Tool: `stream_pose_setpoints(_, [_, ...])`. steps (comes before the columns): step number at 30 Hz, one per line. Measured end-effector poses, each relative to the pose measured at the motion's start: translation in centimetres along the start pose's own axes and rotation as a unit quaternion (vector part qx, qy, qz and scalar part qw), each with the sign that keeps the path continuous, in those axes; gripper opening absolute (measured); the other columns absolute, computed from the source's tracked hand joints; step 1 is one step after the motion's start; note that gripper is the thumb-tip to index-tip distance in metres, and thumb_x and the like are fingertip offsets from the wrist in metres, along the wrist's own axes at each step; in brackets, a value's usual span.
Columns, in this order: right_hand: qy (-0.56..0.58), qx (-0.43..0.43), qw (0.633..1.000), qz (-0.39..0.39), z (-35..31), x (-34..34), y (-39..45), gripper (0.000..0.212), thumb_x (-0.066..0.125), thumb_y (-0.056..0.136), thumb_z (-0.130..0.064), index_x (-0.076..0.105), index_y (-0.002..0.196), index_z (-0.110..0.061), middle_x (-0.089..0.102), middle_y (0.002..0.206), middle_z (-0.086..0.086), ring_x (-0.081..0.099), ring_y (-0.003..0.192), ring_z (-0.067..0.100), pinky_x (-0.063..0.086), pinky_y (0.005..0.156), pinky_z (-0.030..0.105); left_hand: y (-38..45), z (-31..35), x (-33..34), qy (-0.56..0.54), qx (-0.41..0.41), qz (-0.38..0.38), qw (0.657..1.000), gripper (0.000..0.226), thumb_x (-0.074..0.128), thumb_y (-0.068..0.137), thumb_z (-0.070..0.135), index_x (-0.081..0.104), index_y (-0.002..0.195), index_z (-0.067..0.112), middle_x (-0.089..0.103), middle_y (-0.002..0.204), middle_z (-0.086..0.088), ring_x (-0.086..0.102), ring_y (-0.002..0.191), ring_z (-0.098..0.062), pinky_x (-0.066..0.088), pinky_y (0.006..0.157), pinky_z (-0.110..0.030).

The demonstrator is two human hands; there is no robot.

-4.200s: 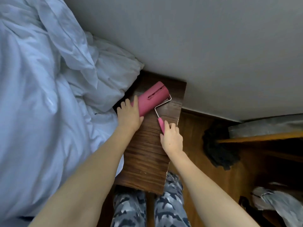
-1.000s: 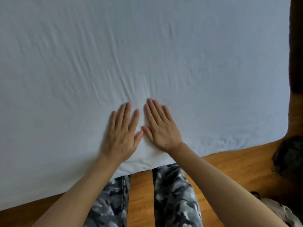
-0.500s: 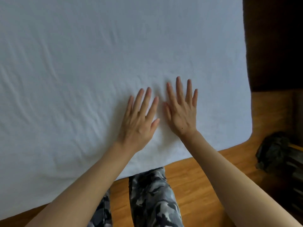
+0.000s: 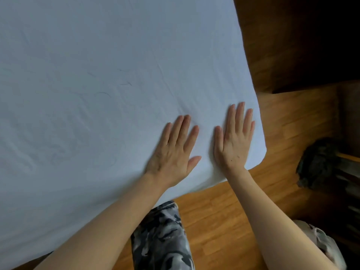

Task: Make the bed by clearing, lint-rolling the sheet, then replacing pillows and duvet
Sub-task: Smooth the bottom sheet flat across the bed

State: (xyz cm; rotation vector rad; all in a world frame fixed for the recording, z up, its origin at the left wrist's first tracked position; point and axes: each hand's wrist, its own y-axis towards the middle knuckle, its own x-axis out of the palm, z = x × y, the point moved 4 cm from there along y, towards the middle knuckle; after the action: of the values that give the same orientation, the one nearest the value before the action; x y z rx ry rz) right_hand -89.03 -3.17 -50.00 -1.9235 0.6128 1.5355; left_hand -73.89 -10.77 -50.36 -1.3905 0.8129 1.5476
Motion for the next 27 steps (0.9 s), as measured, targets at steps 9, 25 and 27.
stream_pose_setpoints(9, [0.001,0.006,1.0,-0.016,-1.6,-1.2,-1.1,0.057,0.017,0.103,-0.045,-0.003,0.153,-0.028,-0.002,0.161,0.001,-0.006,0.149,0.025,-0.006,0.119,0.043,0.1,-0.2,-1.8,-0.027,0.002,-0.001,1.0,0.072,0.034,0.097,0.052,0.024,0.152,0.005,0.018,0.157,-0.027,0.017,0.147,-0.038,0.013,0.12,-0.05])
stream_pose_setpoints(25, [0.085,-0.256,0.959,0.089,-45.3,0.7,-14.9,0.048,0.043,0.101,-0.028,0.034,0.146,-0.015,0.035,0.152,0.011,0.021,0.144,0.037,0.015,0.117,0.051,-34.4,-35.1,-9.8,-0.084,-0.265,0.155,0.948,0.036,0.053,0.095,0.015,0.058,0.129,0.002,0.049,0.139,-0.024,0.045,0.129,-0.04,0.038,0.107,-0.051])
stream_pose_setpoints(27, [0.087,-0.315,0.942,0.072,-54.0,3.4,-17.5,0.052,0.045,0.099,-0.029,0.03,0.147,-0.015,0.03,0.154,0.013,0.019,0.144,0.035,0.013,0.118,0.049,-40.6,-41.7,-9.6,-0.052,-0.297,0.133,0.944,0.045,0.049,0.097,0.022,0.049,0.138,0.005,0.039,0.148,-0.025,0.036,0.136,-0.041,0.032,0.112,-0.052])
